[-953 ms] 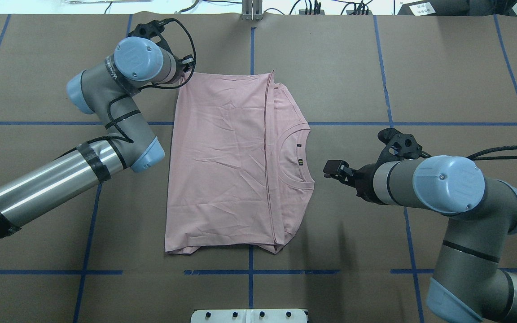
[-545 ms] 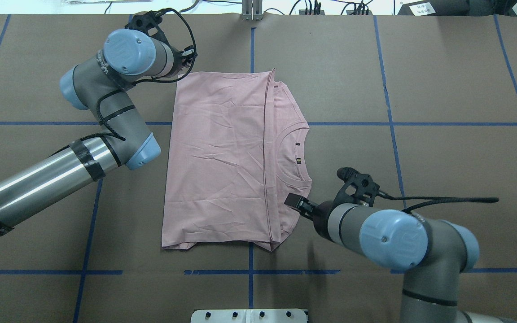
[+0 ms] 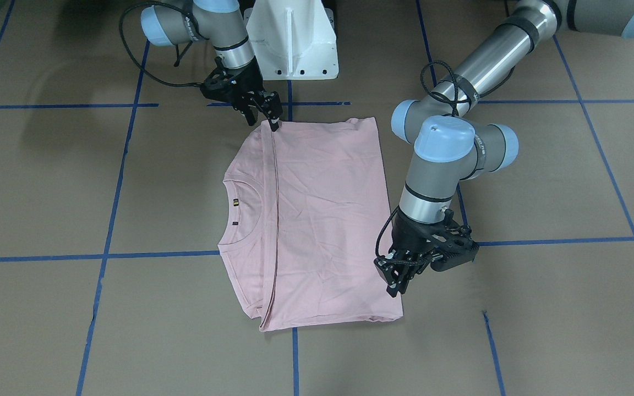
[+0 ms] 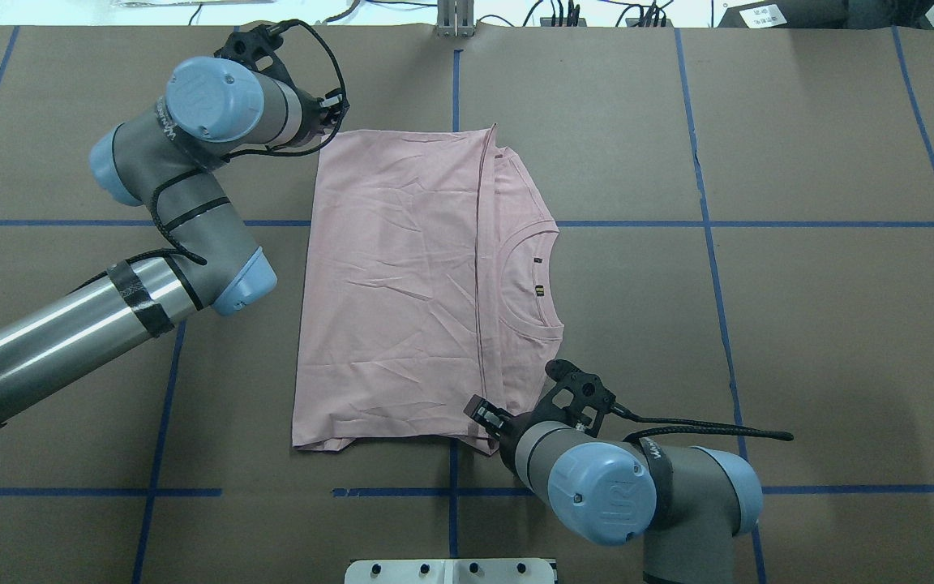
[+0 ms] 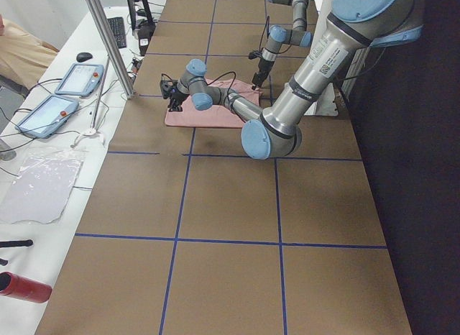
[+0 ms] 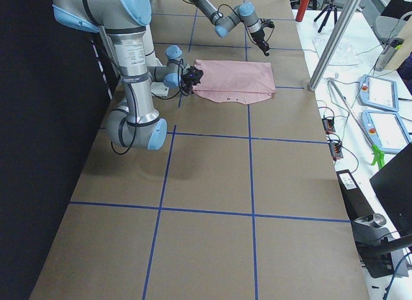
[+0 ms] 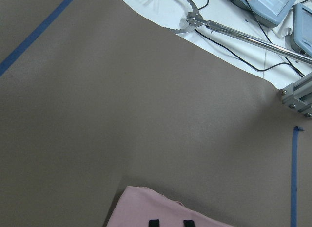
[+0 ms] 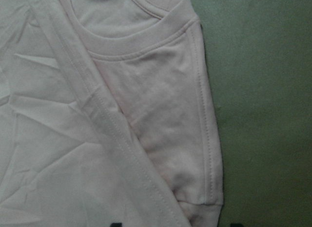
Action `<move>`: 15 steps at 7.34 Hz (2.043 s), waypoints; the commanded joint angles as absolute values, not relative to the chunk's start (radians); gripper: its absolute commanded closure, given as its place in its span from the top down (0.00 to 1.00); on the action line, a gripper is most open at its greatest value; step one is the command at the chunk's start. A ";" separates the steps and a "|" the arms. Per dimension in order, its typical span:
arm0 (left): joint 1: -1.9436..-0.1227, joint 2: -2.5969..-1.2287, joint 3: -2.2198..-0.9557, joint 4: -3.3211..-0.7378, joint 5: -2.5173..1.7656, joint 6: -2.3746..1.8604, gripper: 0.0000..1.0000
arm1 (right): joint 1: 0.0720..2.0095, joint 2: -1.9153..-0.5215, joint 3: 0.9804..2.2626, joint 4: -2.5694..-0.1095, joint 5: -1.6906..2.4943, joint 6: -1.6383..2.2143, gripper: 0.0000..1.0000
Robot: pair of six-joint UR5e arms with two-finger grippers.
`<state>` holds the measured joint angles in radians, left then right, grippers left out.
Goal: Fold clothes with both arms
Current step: 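Move the right gripper to the bundle's corner nearest the robot and grasp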
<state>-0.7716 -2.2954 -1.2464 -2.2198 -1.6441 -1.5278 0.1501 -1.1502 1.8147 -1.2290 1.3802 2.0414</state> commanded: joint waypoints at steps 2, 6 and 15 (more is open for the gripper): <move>-0.772 -2.295 -1.247 -2.220 -1.644 -1.543 0.29 | 0.150 -1.134 1.815 -1.270 1.379 2.042 0.00; -0.772 -2.296 -1.247 -2.220 -1.644 -1.545 0.29 | 0.161 -1.135 1.813 -1.272 1.379 2.039 0.00; -0.767 -2.296 -1.249 -2.218 -1.644 -1.578 0.29 | 0.173 -1.132 1.816 -1.333 1.378 2.031 0.71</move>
<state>-0.7670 -2.2964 -1.2486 -2.2182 -1.6444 -1.5791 0.1764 -1.1324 1.8199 -1.3244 1.3788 2.0310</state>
